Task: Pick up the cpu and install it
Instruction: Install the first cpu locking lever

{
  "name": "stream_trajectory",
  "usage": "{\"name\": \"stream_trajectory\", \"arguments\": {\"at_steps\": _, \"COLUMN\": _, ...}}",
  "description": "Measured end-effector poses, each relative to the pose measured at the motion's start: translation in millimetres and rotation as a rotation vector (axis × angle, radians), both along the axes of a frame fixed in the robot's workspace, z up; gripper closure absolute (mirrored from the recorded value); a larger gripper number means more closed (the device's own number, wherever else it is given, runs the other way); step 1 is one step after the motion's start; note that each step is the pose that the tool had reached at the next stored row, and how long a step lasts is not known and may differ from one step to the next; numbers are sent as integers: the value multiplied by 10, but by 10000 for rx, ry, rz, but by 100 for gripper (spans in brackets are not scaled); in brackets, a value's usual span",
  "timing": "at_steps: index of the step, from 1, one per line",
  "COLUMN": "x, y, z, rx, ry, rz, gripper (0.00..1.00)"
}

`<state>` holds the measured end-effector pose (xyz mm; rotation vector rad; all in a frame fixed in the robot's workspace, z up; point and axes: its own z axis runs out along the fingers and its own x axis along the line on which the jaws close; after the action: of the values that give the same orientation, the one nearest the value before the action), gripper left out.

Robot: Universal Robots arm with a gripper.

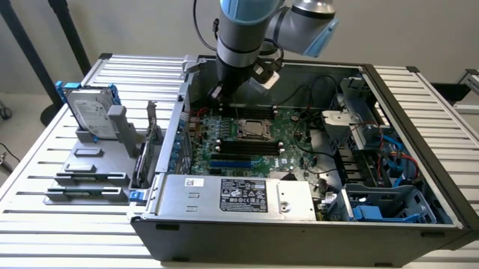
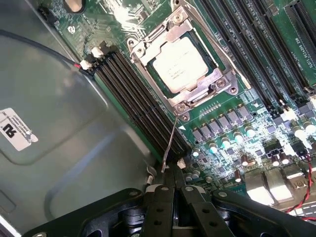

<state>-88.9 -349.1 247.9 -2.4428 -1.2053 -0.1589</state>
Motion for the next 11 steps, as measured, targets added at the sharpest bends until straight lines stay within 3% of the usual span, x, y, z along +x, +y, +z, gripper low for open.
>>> {"name": "stream_trajectory", "arguments": {"at_steps": 4, "x": 14, "y": 0, "z": -6, "rx": -42, "ry": -111, "rz": -108, "gripper": 89}}
{"name": "stream_trajectory", "arguments": {"at_steps": 11, "x": 111, "y": 0, "z": -32, "rx": -58, "ry": -461, "rz": -123, "gripper": 89}}
